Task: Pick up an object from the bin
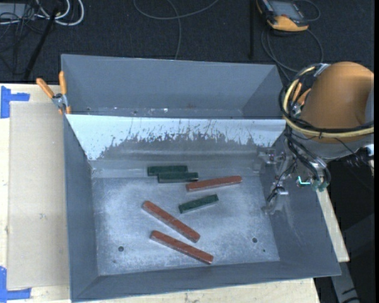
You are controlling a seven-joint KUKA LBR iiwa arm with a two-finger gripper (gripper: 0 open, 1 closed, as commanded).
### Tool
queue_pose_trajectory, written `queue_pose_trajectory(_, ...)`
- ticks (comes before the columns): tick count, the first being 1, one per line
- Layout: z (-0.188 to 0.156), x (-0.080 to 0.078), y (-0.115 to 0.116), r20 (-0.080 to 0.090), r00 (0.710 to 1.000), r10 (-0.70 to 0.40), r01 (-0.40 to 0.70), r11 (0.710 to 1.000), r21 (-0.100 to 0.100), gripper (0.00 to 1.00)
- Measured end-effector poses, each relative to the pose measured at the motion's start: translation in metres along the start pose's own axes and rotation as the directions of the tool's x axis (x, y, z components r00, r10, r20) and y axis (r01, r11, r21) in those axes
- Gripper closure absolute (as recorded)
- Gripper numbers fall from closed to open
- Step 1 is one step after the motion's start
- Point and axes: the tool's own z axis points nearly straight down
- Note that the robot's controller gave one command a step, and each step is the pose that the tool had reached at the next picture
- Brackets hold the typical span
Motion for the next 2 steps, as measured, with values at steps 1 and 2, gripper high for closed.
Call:
queue_pose_trajectory(1,0.059,-0.02,0.036,0.003,0.997,0.075,-0.075,0.997,-0.002,0.0)
queue_pose_trajectory(2,0.14,-0.048,0.012,0.003,0.998,0.055,-0.055,0.998,0.001,0.0)
